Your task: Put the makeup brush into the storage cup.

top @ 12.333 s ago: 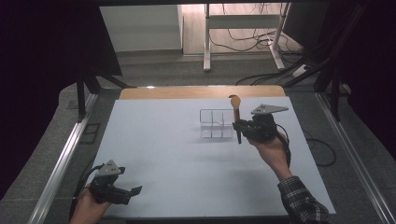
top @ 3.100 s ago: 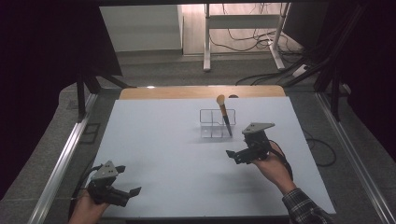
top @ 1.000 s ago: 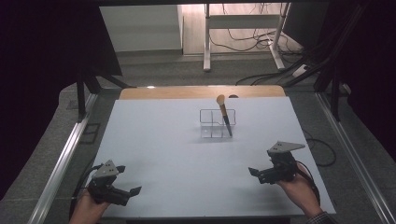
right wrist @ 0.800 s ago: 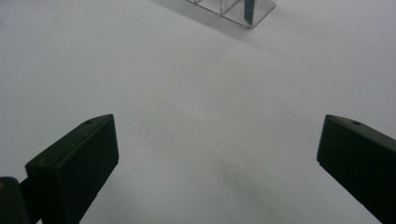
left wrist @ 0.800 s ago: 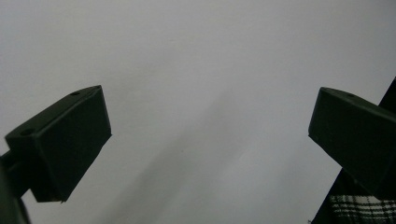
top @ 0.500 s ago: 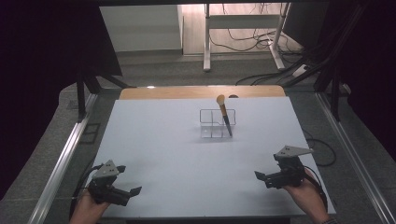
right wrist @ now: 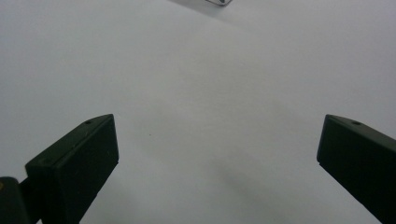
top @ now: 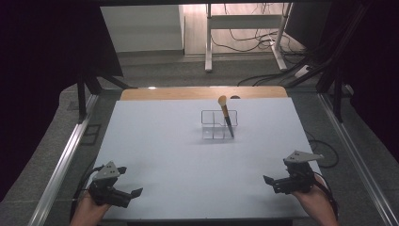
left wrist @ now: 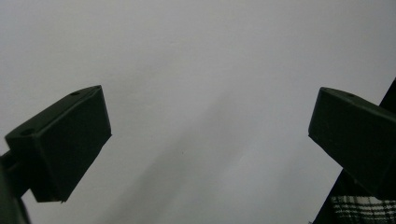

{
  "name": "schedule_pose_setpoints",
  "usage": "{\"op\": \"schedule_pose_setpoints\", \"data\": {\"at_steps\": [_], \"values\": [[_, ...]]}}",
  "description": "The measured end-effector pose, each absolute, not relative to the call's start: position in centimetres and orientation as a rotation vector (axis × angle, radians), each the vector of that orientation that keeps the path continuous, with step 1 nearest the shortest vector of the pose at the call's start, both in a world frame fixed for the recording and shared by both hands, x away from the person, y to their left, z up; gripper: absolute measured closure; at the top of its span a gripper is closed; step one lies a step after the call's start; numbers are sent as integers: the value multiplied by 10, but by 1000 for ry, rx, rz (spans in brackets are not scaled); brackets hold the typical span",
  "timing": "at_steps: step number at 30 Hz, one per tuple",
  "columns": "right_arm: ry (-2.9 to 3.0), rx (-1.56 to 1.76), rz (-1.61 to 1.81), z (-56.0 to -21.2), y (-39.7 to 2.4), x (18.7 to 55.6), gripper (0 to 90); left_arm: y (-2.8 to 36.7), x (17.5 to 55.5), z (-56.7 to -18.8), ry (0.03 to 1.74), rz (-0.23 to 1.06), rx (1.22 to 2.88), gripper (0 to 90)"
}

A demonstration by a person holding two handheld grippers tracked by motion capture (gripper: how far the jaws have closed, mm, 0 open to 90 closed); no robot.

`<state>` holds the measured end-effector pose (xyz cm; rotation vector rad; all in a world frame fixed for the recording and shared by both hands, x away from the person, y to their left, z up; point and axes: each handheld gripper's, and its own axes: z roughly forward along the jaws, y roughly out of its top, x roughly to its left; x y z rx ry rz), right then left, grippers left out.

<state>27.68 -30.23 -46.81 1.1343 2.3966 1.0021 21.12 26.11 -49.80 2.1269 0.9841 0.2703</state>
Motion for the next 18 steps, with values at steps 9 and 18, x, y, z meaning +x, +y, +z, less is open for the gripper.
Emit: {"op": "schedule_pose_setpoints", "data": {"at_steps": [9,18], "values": [[2381,1154,984,-468,-312,270,0,261,211,-498,982,274,2127,0],[2371,1178,970,-469,-321,264,0,261,211,-497,975,287,2124,0]]}}
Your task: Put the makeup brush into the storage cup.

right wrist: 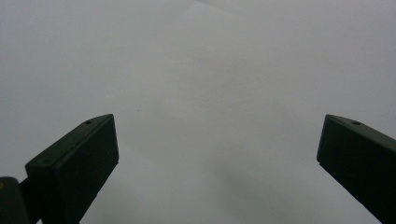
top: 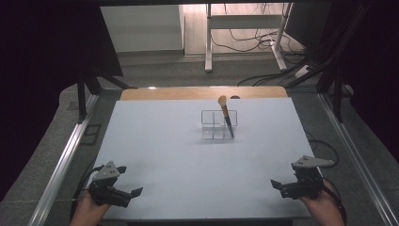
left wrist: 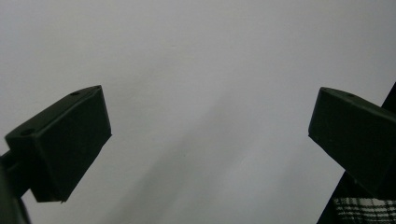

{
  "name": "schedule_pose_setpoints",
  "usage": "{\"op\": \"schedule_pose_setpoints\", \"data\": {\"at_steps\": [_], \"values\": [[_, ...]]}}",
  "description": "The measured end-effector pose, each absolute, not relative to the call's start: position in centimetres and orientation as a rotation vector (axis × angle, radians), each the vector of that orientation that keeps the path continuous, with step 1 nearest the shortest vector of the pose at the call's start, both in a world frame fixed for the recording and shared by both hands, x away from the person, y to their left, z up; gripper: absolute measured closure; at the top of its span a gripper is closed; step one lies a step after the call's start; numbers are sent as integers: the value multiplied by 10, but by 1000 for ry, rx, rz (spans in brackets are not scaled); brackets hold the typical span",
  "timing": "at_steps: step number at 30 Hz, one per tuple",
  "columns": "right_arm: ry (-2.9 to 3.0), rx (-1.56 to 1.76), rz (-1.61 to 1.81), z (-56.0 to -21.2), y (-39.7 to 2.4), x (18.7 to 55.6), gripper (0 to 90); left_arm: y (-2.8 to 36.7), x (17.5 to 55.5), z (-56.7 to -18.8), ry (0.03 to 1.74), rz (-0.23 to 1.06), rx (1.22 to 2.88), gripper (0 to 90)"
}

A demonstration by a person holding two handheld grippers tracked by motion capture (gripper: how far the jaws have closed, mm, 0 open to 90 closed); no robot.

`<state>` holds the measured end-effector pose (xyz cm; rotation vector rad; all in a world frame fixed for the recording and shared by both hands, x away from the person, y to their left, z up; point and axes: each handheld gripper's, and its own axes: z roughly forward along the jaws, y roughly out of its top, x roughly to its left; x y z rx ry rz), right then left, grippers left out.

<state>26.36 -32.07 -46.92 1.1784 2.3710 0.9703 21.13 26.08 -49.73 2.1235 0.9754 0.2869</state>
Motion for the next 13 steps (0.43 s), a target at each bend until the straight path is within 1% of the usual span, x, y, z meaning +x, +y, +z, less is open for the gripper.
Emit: {"op": "schedule_pose_setpoints", "data": {"at_steps": [13], "values": [[2357,1183,967,-469,-326,258,0,260,212,-498,985,294,2126,0]]}}
